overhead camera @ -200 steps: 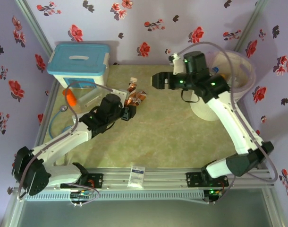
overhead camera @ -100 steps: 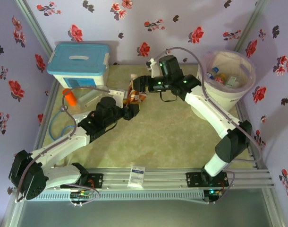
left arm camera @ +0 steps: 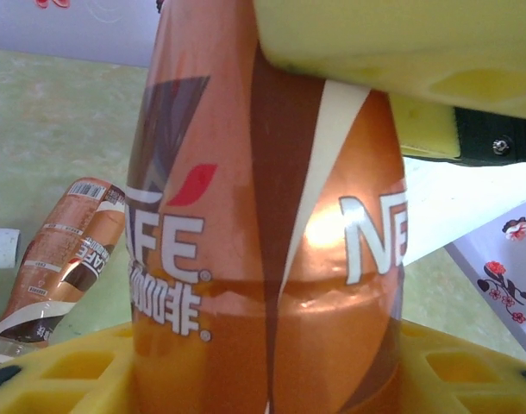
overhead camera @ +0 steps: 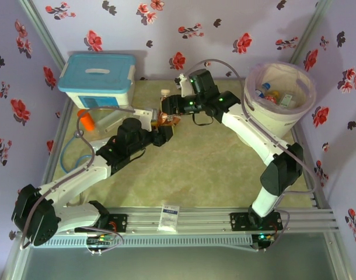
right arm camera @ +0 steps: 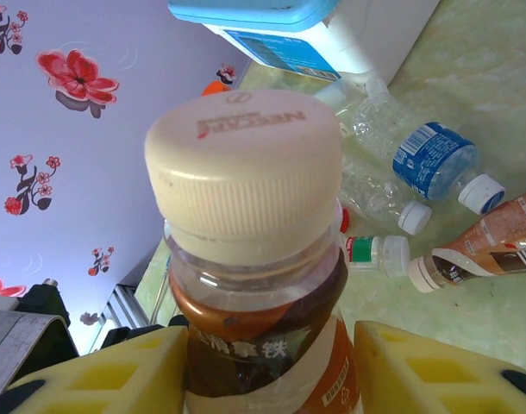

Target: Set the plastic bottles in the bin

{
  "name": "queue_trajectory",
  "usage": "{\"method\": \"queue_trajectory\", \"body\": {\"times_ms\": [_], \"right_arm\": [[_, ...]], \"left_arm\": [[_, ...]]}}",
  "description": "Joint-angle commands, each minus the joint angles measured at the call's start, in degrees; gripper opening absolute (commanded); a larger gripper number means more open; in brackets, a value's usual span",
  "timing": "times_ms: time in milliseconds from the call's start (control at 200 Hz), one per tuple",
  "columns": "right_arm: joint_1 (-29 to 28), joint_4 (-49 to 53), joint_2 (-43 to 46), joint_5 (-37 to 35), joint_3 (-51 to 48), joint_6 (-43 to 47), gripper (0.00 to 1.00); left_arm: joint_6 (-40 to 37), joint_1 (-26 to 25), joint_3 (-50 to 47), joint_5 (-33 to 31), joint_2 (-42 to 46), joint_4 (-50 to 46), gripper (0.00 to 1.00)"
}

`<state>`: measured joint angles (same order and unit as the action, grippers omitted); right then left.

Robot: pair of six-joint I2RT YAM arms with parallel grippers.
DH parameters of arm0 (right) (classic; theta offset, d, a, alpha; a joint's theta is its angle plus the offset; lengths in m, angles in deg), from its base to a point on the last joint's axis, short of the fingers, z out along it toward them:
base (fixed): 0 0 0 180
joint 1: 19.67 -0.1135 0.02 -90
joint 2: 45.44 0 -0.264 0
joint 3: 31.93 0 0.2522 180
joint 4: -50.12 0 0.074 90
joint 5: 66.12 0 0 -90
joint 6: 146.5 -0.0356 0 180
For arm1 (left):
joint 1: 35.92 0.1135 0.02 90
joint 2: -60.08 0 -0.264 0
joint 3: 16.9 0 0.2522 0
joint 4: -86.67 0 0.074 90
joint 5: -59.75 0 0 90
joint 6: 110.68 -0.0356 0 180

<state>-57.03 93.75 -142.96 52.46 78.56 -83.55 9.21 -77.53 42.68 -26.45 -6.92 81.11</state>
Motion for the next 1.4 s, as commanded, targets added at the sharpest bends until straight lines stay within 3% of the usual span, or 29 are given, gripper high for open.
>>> {"method": "queue_trajectory", "body": {"times_ms": [0, 130, 225, 290, 400, 595, 715, 880, 980, 1150, 1305, 1395], "right_arm": [[0.18, -0.86, -1.02, 0.09, 1.71, 0.5, 0.47], [0.54, -0.75, -1.16, 0.21, 1.56, 0.5, 0.43], [0.93, -1.21, -1.27, 0.3, 1.44, -0.05, 0.67], [0.89, -1.39, -1.61, 0.1, 1.83, -0.2, 0.7], [0.9, -1.82, -2.49, 0.47, 2.46, -0.79, 0.65], [0.98, -1.07, -1.92, 0.09, 2.5, -0.47, 0.46], [1.48, -0.22, -1.54, -0.17, 2.8, -0.16, 0.39], [2.77, 2.42, -1.19, -1.31, 5.06, 1.53, 0.37], [4.46, 7.14, -1.12, -4.31, 8.9, 4.72, 0.36], [9.73, 15.39, 0.89, -12.38, 15.59, 10.48, 0.35], [16.53, 22.11, 3.91, -25.78, 22.18, 13.52, 0.34], [22.33, 21.42, 6.13, -23.93, 22.9, 13.25, 0.33]], "left_arm": [[-0.2, -0.49, -0.45, 3.85, -0.12, 4.26, 0.34], [0.15, -0.49, -0.82, 4.55, -0.2, 5.32, 0.34], [0.34, -0.49, -1.13, 4.56, -0.12, 5.76, 0.34], [0.39, -0.49, -1.25, 4.56, -0.16, 5.86, 0.34], [0.6, -0.5, -1.35, 4.69, -0.24, 6.27, 0.34], [0.78, -0.5, -1.22, 4.65, -0.13, 5.84, 0.35], [1.02, -0.41, -1.43, 4.65, -0.62, 6.38, 0.48], [1.47, 0.19, -1.52, 4.65, -0.76, 6.39, 0.83], [2.04, 1.08, -1.96, 3.94, 0.11, 5.19, 0.97], [2.29, 1.64, -0.26, -2.56, 2.24, -5.55, 1.0], [4.42, 2.64, -0.16, -7.74, 3.35, -13.28, 1.0], [5.65, 3.4, -0.51, -8.89, 3.15, -15.76, 1.0]]}}
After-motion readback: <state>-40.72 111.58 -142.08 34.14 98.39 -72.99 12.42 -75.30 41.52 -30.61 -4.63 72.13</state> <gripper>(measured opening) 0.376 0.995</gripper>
